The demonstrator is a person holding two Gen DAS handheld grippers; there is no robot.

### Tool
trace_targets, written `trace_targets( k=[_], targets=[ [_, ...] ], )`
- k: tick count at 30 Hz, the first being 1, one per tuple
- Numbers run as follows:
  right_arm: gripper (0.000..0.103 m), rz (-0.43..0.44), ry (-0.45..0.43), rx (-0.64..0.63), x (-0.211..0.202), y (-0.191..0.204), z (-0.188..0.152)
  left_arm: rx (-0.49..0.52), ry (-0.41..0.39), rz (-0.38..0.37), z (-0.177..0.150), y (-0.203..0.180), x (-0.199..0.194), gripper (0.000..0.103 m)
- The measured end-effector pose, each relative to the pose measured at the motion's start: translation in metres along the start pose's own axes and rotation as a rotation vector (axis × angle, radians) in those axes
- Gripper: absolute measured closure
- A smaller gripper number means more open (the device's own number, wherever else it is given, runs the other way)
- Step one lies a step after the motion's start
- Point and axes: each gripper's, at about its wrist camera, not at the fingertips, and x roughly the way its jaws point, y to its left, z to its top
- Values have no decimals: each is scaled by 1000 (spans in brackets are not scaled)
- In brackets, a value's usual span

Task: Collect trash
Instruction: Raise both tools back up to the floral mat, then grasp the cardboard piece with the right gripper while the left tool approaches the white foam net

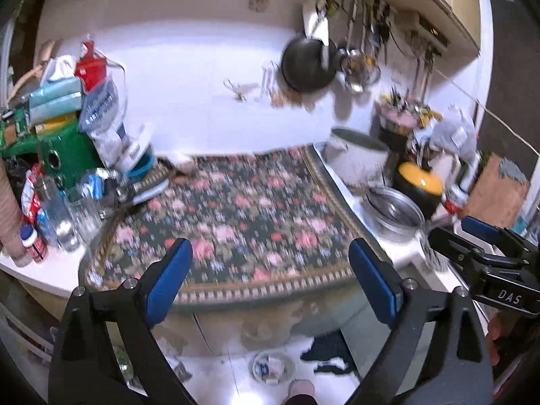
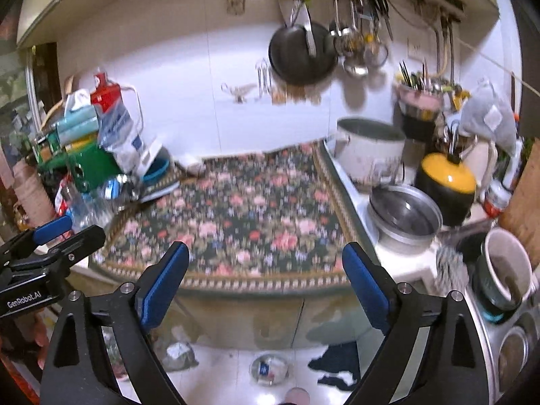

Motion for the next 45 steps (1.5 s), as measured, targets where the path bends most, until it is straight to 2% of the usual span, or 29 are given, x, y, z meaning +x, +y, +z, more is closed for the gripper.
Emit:
trace_targets(
  k=[3, 5, 10, 14, 18, 23, 30, 33, 38, 45],
  targets=[
    [5, 17, -44, -13, 9, 0, 12, -8, -29, 36, 15, 3, 13, 9],
    [5, 36, -62, -26, 23, -4, 23, -20, -41, 64, 27, 6, 26, 9],
    [5, 106, -51, -56, 65, -22, 58, -57, -47, 127, 61, 11, 65, 9],
    [5, 161, -21, -110, 102, -37, 87, -111, -44, 215, 88, 17, 101, 9],
    [5, 209, 1, -163, 139, -47, 103, -166, -48, 290, 101, 30, 130, 9],
    [5, 257, 48, -178, 188, -45, 118, -202, 23, 378, 115, 58, 178, 9],
    [5, 347, 143, -131, 264, -16, 134, -238, 104, 391, 122, 112, 243, 9],
    [5, 367, 182, -102, 301, 7, 140, -228, 123, 359, 127, 140, 270, 9],
    [5, 350, 266, -41, 374, 56, 145, -202, 157, 305, 137, 197, 316, 9],
    [9, 411, 407, 98, 485, 125, 147, -231, 212, 242, 134, 267, 366, 11]
  ],
)
